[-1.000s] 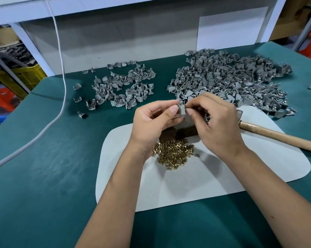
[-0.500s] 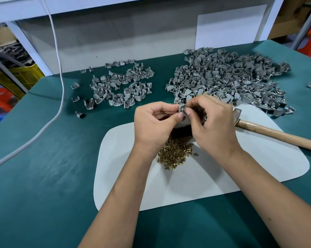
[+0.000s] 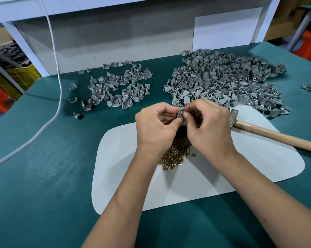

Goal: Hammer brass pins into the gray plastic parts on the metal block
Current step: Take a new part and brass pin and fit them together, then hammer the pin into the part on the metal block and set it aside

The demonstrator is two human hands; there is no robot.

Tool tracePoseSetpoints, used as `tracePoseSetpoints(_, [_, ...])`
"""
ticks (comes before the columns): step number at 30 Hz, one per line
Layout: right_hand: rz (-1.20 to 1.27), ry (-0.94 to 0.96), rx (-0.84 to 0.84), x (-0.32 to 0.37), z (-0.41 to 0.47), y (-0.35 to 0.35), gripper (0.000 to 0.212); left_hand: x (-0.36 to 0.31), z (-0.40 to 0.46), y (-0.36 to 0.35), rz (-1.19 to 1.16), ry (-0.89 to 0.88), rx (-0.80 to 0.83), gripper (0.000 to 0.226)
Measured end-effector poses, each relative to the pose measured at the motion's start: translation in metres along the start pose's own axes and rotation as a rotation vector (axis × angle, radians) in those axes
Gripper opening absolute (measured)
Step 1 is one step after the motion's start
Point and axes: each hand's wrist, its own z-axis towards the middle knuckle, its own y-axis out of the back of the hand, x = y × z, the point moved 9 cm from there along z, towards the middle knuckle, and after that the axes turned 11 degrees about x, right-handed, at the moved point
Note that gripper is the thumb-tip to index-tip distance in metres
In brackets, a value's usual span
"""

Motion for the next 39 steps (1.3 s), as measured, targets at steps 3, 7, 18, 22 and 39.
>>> tracePoseSetpoints(3, [-0.011,-0.04,0.063,-0.001,0.005,-0.001,0.008,-0.011,-0.002,-0.002,0.195,-0.083,-0.018,0.025])
tracePoseSetpoints(7, [-0.03,-0.078,0.181,-0.018,0.014,0.021,0.006,-0.014,-0.002,0.001,0.352,-0.116,-0.036,0.026])
tracePoseSetpoints(18, [-0.494,-0.45,0.686,-0.131,-0.012,0.047,0.02,-0.009,0.004,0.012,0.553,-0.062,0.048,0.009])
tracePoseSetpoints(22, [-0.393,-0.446,0.59,-0.131,-0.004,0.055,0.019,-0.005,0.007,0.012,0.583,-0.065,0.073,0.008])
tracePoseSetpoints(39, [-0.162,0.048,0.39,0.01,0.036,0.018,0.023,0.003,0.011,0.015,0.474,-0.014,0.065,0.016])
